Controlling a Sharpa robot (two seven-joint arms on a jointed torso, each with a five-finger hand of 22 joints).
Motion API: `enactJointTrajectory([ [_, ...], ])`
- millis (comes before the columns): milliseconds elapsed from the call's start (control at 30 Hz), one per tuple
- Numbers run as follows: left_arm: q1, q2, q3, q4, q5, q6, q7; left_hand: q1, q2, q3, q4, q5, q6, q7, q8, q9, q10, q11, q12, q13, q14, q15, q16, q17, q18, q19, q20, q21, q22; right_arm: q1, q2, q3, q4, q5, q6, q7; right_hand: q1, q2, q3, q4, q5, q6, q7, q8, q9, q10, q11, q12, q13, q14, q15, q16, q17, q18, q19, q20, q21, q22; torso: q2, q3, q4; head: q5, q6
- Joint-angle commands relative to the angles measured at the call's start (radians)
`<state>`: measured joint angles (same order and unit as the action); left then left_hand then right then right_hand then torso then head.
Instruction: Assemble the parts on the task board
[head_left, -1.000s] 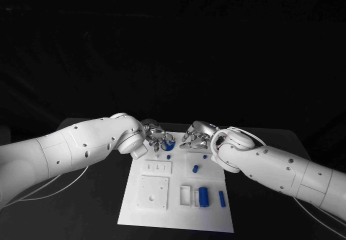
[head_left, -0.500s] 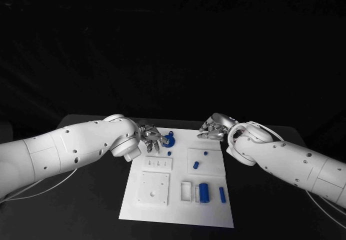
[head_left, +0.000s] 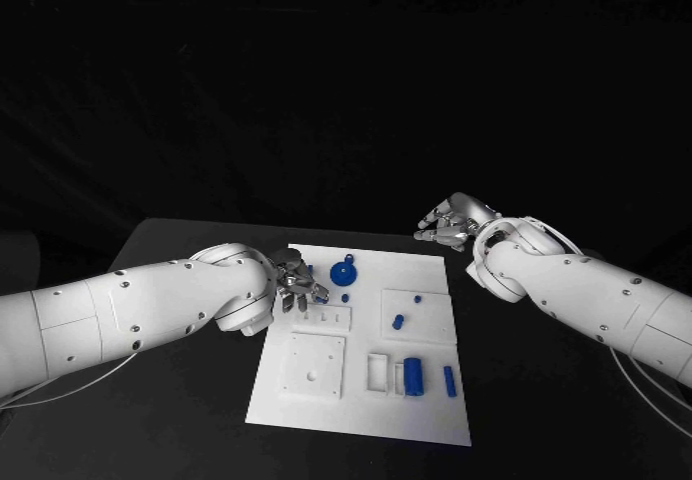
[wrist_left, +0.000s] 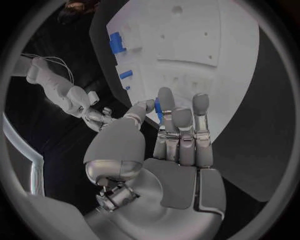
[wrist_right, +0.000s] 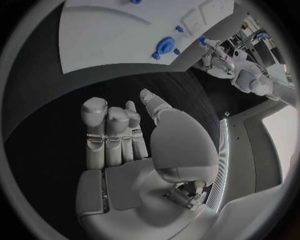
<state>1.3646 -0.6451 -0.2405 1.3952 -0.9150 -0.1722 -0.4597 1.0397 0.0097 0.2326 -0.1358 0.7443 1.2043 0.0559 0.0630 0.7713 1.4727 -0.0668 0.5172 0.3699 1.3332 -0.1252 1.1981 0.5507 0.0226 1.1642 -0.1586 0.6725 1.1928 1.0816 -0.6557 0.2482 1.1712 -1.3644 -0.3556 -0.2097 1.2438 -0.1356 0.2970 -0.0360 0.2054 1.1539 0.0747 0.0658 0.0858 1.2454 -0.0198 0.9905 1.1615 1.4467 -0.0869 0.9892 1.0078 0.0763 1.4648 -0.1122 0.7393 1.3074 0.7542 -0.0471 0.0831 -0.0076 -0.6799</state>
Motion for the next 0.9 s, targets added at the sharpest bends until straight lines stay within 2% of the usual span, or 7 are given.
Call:
enactJointTrajectory([
  [33,-0.013,0.005,0.0,0.002,-0.083,-0.084,-0.028,-0.005,-0.006,0.108,-0.114,0.008,0.107,-0.08,0.002,0.069,0.042,-0.017,0.01,0.01,0.011,-0.015,0.01,-0.001,0.0,0.012,0.001,-0.011,0.017,0.003,0.01,0.002,-0.012,0.022,-0.025,0.018,-0.002,-0.001,0.0,-0.002,0.003,0.001,-0.002,-0.003,-0.001,-0.006,-0.001,-0.005,-0.001,-0.001,0.001,-0.004,-0.001,-0.003,0.056,0.005,-0.003,0.085,-0.007,0.0014,0.0103,0.0,-0.009],
  [133,-0.025,0.011,-0.001,-0.002,-0.095,-0.102,-0.026,-0.005,-0.007,0.109,-0.114,0.009,0.109,-0.081,0.003,0.066,0.043,-0.018,0.009,0.014,0.011,-0.016,0.013,-0.004,-0.001,0.016,0.001,-0.022,0.033,0.005,0.017,0.003,-0.023,0.022,-0.027,0.018,-0.004,0.0,0.001,-0.005,0.006,0.001,-0.002,-0.003,-0.001,-0.006,-0.001,-0.005,-0.002,-0.001,0.001,-0.003,0.0,-0.003,0.056,0.005,-0.003,0.085,-0.01,0.0017,0.0116,0.0,-0.016],
  [167,-0.029,0.012,-0.001,-0.003,-0.098,-0.107,-0.025,-0.004,-0.007,0.109,-0.113,0.009,0.109,-0.081,0.003,0.065,0.043,-0.017,0.007,0.017,0.011,-0.016,0.015,-0.009,-0.001,0.027,0.001,-0.045,0.059,0.005,0.019,0.004,-0.025,0.022,-0.027,0.017,-0.004,0.0,0.001,-0.006,0.006,0.001,-0.002,-0.003,-0.002,-0.006,-0.001,-0.005,-0.002,-0.001,0.001,-0.003,0.0,-0.003,0.056,0.005,-0.003,0.085,-0.01,0.0021,0.0119,0.0,-0.018],
  [300,-0.041,0.019,-0.001,-0.009,-0.107,-0.11,-0.023,-0.006,-0.007,0.107,-0.108,0.005,0.112,-0.082,0.004,0.066,0.043,-0.018,0.01,0.019,0.011,-0.016,0.016,-0.01,-0.002,0.03,0.001,-0.056,0.069,0.006,0.025,0.004,-0.032,0.022,-0.026,0.016,-0.006,0.0,0.002,-0.008,0.011,0.002,-0.002,-0.003,-0.002,-0.007,-0.001,-0.006,-0.004,-0.001,0.001,-0.004,-0.001,-0.003,0.056,0.005,-0.006,0.085,-0.01,0.0016,0.0102,0.002,-0.022],
  [333,-0.043,0.021,-0.001,-0.01,-0.11,-0.109,-0.023,-0.002,-0.01,0.108,-0.102,0.006,0.113,-0.085,0.003,0.072,0.043,-0.018,0.01,0.021,0.008,-0.018,0.021,-0.012,-0.005,0.047,-0.001,-0.086,0.106,0.007,0.026,0.004,-0.033,0.022,-0.025,0.016,-0.006,0.0,0.002,-0.008,0.011,0.002,-0.002,-0.003,-0.002,-0.007,-0.001,-0.006,-0.004,-0.001,0.001,-0.004,-0.001,-0.003,0.056,0.005,-0.006,0.085,-0.01,0.0013,0.0098,0.002,-0.022],
  [600,-0.066,0.04,-0.001,-0.027,-0.126,-0.095,-0.025,-0.002,-0.009,0.109,-0.099,0.005,0.114,-0.084,0.002,0.079,0.043,-0.018,0.018,0.025,0.011,-0.017,0.027,-0.013,-0.006,0.053,0.0,-0.115,0.127,0.007,0.031,0.005,-0.038,0.022,-0.021,0.013,-0.008,0.0,0.001,-0.009,0.015,0.001,-0.002,-0.003,-0.002,-0.007,-0.001,-0.005,-0.004,-0.001,0.001,-0.005,-0.001,-0.002,0.057,0.005,-0.005,0.085,-0.009,0.0027,0.0093,0.0,-0.027],
  [900,-0.078,0.054,0.0,-0.043,-0.132,-0.075,-0.026,-0.001,-0.01,0.109,-0.1,0.005,0.114,-0.083,0.003,0.078,0.043,-0.018,0.018,0.025,0.01,-0.017,0.027,-0.013,-0.007,0.056,-0.001,-0.117,0.131,0.007,0.036,0.005,-0.043,0.022,-0.017,0.013,-0.009,0.0,0.001,-0.01,0.018,0.001,-0.002,-0.003,-0.002,-0.007,-0.001,-0.005,-0.004,-0.001,0.001,-0.004,0.0,-0.002,0.057,0.005,-0.006,0.085,-0.009,0.0027,0.0108,-0.002,-0.031],
])
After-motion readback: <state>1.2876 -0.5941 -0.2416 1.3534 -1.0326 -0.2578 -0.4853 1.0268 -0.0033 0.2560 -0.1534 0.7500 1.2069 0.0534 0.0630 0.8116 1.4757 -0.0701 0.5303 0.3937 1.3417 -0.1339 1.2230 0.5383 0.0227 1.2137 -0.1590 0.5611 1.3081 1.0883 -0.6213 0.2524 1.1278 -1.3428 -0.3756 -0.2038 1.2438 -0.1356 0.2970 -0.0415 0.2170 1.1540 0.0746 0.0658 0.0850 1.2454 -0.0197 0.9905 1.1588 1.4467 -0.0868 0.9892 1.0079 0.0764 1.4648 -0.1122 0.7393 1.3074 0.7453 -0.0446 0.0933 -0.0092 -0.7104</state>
